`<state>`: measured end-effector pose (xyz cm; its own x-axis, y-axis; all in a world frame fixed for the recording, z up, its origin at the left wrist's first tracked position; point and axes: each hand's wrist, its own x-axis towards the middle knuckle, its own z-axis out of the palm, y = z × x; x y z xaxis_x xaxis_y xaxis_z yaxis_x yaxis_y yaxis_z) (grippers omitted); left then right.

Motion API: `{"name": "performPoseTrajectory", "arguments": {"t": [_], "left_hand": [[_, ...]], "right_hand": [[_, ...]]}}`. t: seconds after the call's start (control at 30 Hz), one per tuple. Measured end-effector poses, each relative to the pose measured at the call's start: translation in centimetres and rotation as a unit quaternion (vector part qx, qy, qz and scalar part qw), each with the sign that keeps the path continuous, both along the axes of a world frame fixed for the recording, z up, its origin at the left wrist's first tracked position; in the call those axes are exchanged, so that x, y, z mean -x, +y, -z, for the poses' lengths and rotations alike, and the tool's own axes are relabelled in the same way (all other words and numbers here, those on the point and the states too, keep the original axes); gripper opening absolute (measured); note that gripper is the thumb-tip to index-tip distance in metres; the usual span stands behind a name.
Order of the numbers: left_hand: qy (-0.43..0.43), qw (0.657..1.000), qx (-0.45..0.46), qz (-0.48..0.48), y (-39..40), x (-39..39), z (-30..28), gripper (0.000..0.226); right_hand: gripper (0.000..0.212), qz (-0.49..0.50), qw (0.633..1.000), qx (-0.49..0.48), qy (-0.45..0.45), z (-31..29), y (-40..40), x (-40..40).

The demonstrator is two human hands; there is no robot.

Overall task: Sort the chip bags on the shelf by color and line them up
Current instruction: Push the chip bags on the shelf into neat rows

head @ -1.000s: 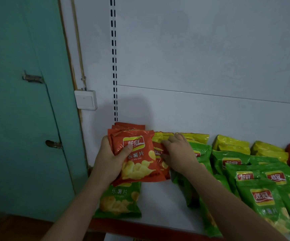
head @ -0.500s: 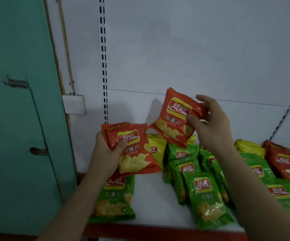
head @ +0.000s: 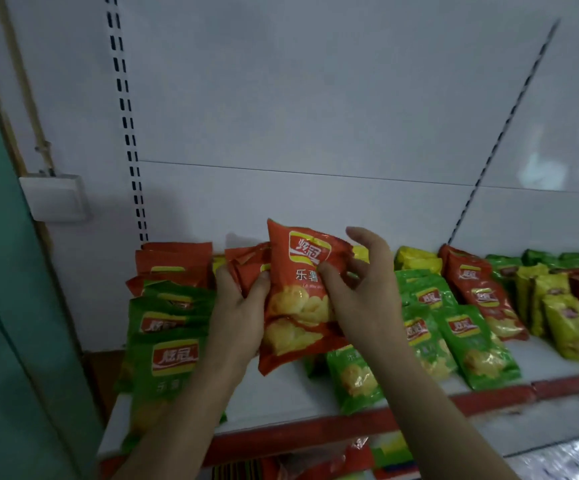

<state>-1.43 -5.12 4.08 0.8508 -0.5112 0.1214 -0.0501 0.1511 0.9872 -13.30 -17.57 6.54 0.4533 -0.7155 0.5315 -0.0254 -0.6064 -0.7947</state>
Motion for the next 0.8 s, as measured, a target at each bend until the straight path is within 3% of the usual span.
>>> {"name": "performPoseTrajectory", "arguments": {"t": [0.1,0.2,0.3,0.4,0.63,0.7,0.8], "left_hand": [[-0.015,1.000,-0.004,0.027,-1.6,1.7,0.8,0.042],[-0.029,0.997,0.006,0.064,-3.2,3.5,1.3,0.045],[0.022,0.991,0.033,0.131,-5.1,5.6,1.3,0.042],[0.028,0.984,0.025,0.172,-7.4,8.6,1.1,0.045],[-0.057,0.992,0.006,0.113,-14.5,19.3,-0.1,0.059],[-0.058,0.990,0.004,0.127,-16.9,23.4,-0.5,0.051],[-0.009,0.980,0.023,0.197,-20.6,29.3,-0.9,0.015]], "right_hand": [[0.053,0.062,0.996,-0.063,-0.016,0.9,0.9,2.3],[0.066,0.034,0.998,-0.039,0.036,1.7,0.8,5.8],[0.087,-0.006,0.996,-0.049,0.071,2.2,-0.4,9.5],[0.087,-0.021,0.996,-0.050,0.077,2.0,-2.0,13.7],[0.084,0.061,0.998,-0.013,0.010,3.4,-7.2,24.3],[0.084,0.098,0.995,0.003,-0.003,3.6,-9.0,27.9],[0.082,0.142,0.990,0.015,-0.019,3.7,-12.6,33.8]]}}
